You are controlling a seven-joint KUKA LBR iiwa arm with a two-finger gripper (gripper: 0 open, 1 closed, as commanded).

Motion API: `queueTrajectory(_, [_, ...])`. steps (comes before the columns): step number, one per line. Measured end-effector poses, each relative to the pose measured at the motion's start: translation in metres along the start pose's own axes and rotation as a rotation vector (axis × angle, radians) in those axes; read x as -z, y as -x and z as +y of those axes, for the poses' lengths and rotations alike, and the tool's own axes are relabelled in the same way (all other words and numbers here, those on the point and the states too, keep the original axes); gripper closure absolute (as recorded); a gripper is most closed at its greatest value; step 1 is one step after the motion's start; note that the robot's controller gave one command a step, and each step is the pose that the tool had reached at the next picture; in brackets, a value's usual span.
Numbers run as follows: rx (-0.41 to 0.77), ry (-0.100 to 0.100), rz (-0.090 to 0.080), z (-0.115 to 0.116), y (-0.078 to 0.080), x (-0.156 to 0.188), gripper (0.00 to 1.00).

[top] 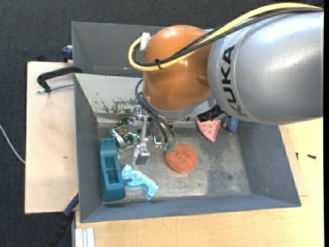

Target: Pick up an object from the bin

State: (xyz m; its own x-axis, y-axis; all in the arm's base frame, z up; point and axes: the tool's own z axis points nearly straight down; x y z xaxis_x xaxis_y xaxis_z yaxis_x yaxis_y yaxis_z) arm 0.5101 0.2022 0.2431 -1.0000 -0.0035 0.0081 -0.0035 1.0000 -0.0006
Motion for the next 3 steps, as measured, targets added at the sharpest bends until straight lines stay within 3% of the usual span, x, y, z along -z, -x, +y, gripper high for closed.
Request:
queueTrajectory(1, [-0.002,0.002,-0.008,-0.001,0.002,0.004,0.0])
queueTrajectory(2, [-0.024,0.003,-0.009,-0.055,-0.001,-0.024,0.0])
queueTrajectory(3, [-0.05,0.002,-0.014,-0.06,0.03,-0.085,0.0])
